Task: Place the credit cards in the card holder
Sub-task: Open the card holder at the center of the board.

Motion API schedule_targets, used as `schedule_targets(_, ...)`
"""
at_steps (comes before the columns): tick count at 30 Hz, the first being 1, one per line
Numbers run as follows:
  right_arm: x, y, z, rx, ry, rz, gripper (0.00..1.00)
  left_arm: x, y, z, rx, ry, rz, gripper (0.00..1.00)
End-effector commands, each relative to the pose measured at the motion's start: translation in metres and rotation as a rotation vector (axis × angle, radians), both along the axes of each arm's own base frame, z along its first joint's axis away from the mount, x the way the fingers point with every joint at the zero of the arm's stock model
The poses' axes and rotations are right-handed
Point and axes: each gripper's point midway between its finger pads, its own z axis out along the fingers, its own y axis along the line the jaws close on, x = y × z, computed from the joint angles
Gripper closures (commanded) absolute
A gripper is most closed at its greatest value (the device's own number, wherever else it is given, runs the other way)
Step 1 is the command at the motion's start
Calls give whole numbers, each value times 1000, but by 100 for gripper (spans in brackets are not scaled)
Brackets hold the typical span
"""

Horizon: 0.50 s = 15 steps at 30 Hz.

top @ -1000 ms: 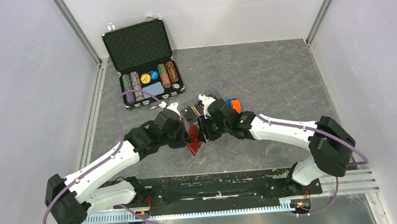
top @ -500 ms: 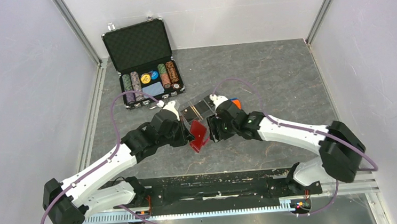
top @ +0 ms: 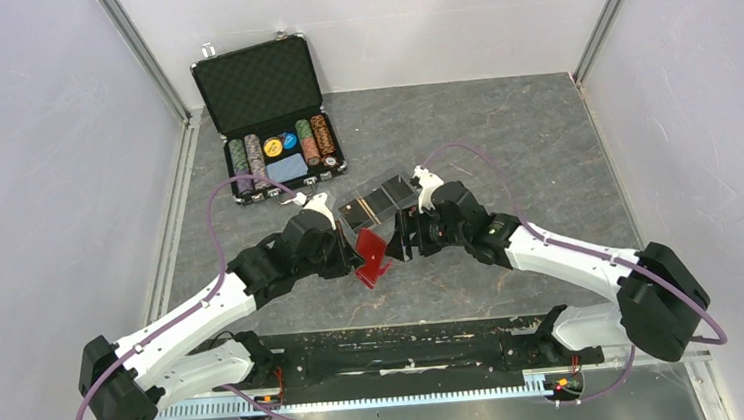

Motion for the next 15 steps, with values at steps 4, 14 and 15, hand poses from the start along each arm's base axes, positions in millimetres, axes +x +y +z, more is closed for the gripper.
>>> schedule_targets(4,-8,29,3,54,36,89,27,8,-2,8,-17,-28,38,98)
schedule_targets(14,-16,48,-10,115,88,116,52,7,-1,7,6,-27,25,98)
schedule_targets(15,-16,50,-10,125,92,116,53,8,-1,7,7,-30,25,98)
